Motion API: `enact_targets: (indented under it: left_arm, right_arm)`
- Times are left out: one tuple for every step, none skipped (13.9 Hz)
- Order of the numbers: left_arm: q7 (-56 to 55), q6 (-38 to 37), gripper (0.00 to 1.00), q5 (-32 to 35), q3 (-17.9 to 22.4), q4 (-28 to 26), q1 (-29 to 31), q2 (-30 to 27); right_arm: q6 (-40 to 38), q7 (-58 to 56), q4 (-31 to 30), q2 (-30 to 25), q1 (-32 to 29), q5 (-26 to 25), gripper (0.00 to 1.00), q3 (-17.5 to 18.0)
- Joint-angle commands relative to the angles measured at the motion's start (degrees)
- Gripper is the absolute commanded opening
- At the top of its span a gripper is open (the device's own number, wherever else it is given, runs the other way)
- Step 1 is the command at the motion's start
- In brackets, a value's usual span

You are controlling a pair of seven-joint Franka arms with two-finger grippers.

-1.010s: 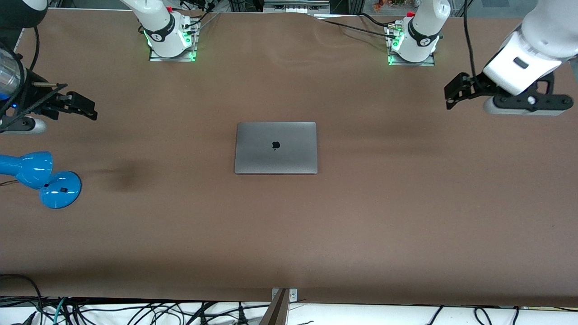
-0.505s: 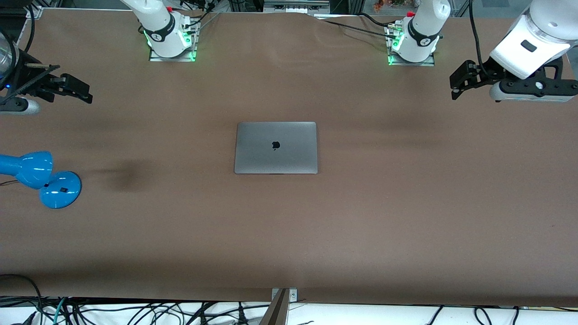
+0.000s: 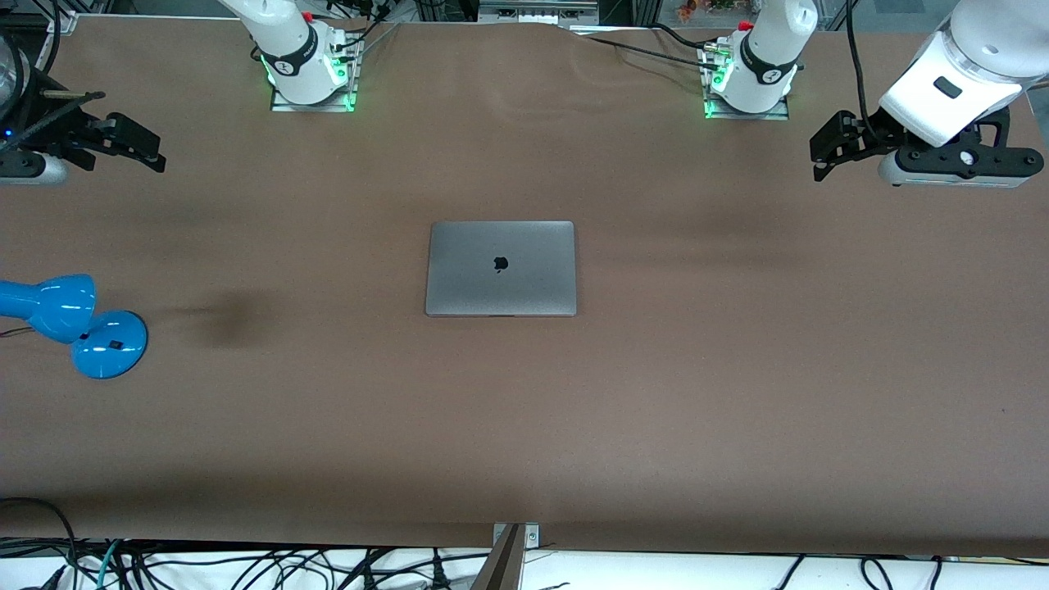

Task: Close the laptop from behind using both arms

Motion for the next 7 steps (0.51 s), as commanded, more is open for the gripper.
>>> enact_targets:
  left_arm:
    - [0.2, 0.6, 1.00, -0.2, -0.2, -0.6, -0.2, -0.6]
    - [0.2, 1.3, 1.00, -0.2, -0.4, -1.2, -0.2, -0.8]
    - [0.2, 2.7, 1.00, -0.3, -0.5, -2.4, 0.2, -0.8]
    - [0.3, 3.3, 1.00, -2.1, -0.4, -3.3, 0.4, -0.8]
    - [0.2, 3.7, 1.00, -3.2, -0.3, -4.3, 0.9, -0.9]
    - [0.2, 3.9, 1.00, -3.2, -0.4, -4.9, 1.0, -1.0]
    - [0.2, 3.6, 1.00, -2.9, -0.5, -4.9, 1.0, -0.9]
  right_arm:
    - [-0.1, 0.0, -2.2, -1.9, -0.9, -0.9, 1.00, 0.9]
    - [0.0, 0.0, -2.1, -1.9, -0.9, -1.0, 1.00, 0.9]
    - [0.1, 0.0, -2.1, -1.9, -0.9, -1.6, 1.00, 0.9]
    - [0.5, 0.0, -2.1, -1.8, -0.9, -1.6, 1.00, 0.9]
    - [0.6, 0.0, -2.1, -1.8, -0.9, -1.6, 1.00, 0.9]
    - [0.7, 0.0, -2.0, -1.8, -0.9, -1.6, 1.00, 1.0]
    - [0.8, 0.0, -2.0, -1.8, -0.9, -1.6, 1.00, 1.0]
